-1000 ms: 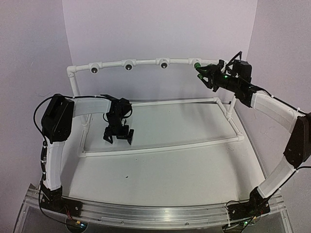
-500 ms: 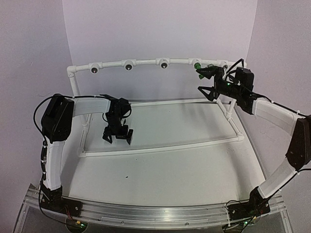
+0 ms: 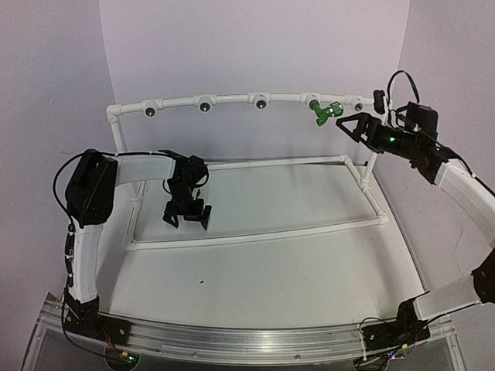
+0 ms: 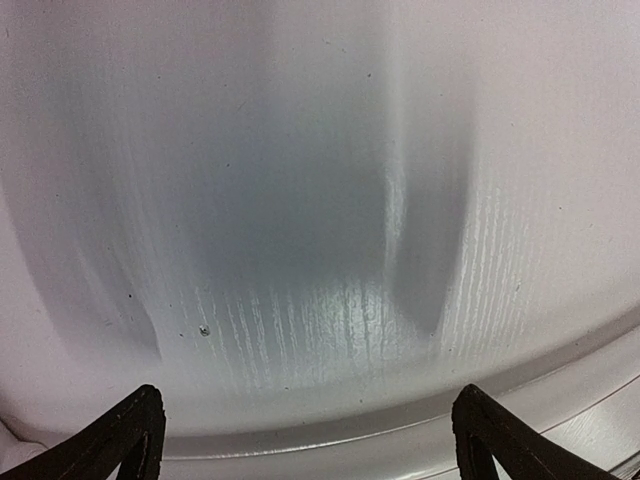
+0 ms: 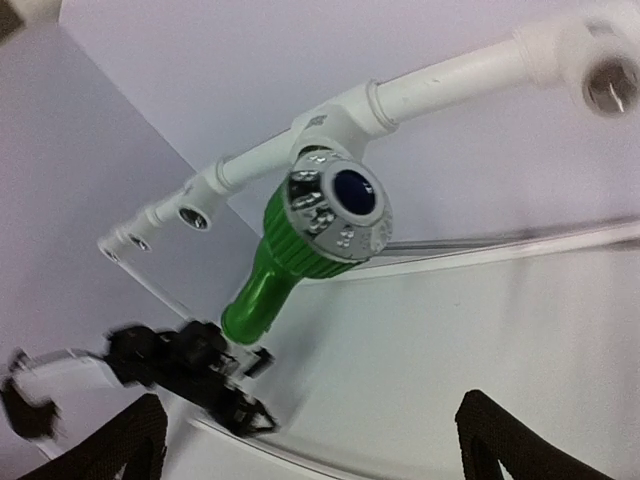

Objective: Install the water faucets

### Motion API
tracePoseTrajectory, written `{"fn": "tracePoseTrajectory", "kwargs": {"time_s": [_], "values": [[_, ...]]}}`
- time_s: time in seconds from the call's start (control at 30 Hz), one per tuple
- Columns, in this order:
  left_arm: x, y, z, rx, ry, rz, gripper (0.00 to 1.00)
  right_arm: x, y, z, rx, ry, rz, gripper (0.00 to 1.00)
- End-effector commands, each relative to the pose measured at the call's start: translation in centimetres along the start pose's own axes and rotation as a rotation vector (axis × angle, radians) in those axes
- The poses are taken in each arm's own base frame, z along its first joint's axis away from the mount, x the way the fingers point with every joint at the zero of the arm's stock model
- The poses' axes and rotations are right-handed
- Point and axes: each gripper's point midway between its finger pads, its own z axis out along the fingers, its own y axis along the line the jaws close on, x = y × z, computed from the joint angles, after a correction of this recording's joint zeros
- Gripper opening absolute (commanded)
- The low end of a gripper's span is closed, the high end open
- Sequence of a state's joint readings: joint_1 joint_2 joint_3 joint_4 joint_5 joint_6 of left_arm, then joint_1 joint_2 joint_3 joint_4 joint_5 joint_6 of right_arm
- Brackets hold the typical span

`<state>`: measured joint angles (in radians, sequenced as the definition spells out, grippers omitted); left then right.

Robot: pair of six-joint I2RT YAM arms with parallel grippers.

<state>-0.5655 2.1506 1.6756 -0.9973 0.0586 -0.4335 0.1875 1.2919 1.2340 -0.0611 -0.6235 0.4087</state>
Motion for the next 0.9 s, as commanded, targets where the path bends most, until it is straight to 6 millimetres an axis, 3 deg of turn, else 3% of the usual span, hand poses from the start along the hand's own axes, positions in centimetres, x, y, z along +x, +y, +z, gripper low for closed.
{"fn": "tracePoseTrajectory", "kwargs": {"time_s": [0.0, 0.2, 0.4, 0.57, 0.87], "values": [[-1.0, -0.2, -0.4, 0.01, -0.022, 0.01, 1.0, -2.0, 0.8, -2.5, 0.115, 0.053, -0.591, 0.98], [-1.1, -0.5, -0.4, 0.026, -0.027, 0.005, 1.0, -6.0, 2.6, -2.9, 0.287, 0.04, -1.092, 0.98], [-1.2, -0.7, -0.5, 0.036, -0.031, 0.005, 1.0, -4.8, 4.2, -1.7, 0.361, 0.167, -1.596, 0.98], [-1.2, -0.8, -0.4, 0.043, -0.033, -0.002, 1.0, -4.5, 3.4, 0.3, 0.433, 0.277, -1.807, 0.98], [-1.3, -0.9, -0.5, 0.048, -0.039, -0.014, 1.0, -4.6, 2.3, 3.8, 0.529, 0.33, -2.015, 0.98]]}}
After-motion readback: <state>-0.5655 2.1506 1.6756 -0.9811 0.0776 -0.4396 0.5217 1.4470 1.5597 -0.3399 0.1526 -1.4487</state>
